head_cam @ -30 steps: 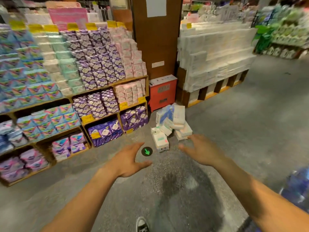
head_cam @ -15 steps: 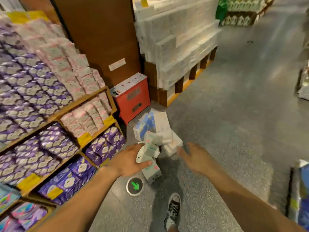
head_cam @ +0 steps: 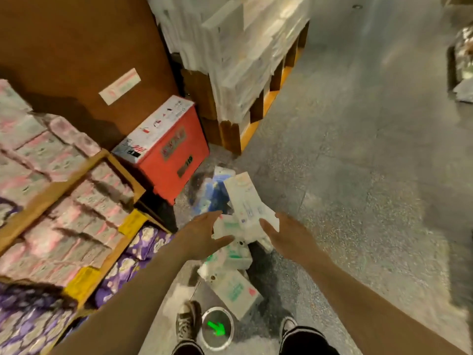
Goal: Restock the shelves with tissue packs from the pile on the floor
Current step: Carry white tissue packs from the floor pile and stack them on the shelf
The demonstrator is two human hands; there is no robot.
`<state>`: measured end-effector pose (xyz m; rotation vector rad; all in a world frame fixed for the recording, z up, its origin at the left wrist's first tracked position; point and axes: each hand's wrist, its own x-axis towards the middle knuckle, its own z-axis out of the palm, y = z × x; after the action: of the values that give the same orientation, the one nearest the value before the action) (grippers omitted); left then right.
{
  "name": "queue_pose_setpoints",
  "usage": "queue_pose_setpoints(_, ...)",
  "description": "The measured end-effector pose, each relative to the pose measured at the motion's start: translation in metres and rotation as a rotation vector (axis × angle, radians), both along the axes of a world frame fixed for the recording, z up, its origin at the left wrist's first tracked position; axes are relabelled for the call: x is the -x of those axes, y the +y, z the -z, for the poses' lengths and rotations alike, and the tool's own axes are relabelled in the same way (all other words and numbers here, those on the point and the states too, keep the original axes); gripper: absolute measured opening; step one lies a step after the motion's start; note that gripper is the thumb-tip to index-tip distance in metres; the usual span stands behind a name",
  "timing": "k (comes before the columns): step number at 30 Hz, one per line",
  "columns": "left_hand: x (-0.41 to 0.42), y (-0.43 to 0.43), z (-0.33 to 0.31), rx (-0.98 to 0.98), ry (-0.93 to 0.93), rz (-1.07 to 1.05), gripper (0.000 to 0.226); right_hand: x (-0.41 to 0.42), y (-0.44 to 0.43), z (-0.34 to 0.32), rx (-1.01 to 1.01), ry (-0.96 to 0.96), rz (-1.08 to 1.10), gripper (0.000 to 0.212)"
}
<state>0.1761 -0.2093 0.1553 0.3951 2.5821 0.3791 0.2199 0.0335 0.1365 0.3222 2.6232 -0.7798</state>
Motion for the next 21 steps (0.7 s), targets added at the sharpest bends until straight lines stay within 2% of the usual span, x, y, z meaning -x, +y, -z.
queue_pose_setpoints(2, 0.043, -0.016, 0.033, 0.007, -0.031, 0.034, 0.095, 0.022, -0.02, 0.035, 0.004, -0.029, 0.088, 0.073)
queue_pose_setpoints(5, 0.108, -0.042, 0.099, 0.047, -0.054, 0.107, 0.086, 0.05, -0.055, 0.11, 0.055, -0.067, 0.255, 0.072)
queue_pose_setpoints(8, 0.165, -0.063, 0.182, 0.065, -0.056, 0.214, 0.084, 0.07, -0.09, 0.203, 0.114, -0.13, 0.428, 0.069)
queue_pose_setpoints(13, 0.236, -0.083, 0.335, 0.07, -0.064, 0.269, 0.09, 0.086, -0.13, 0.365, 0.205, -0.166, 0.612, 0.055)
queue_pose_setpoints(18, 0.277, -0.092, 0.48, 0.087, -0.129, 0.291, 0.088, 0.084, -0.152, 0.493, 0.221, -0.335, 0.84, 0.079)
queue_pose_setpoints(21, 0.3, -0.086, 0.544, 0.111, -0.147, 0.326, 0.08, 0.086, -0.164, 0.551, 0.277, -0.365, 0.912, 0.083)
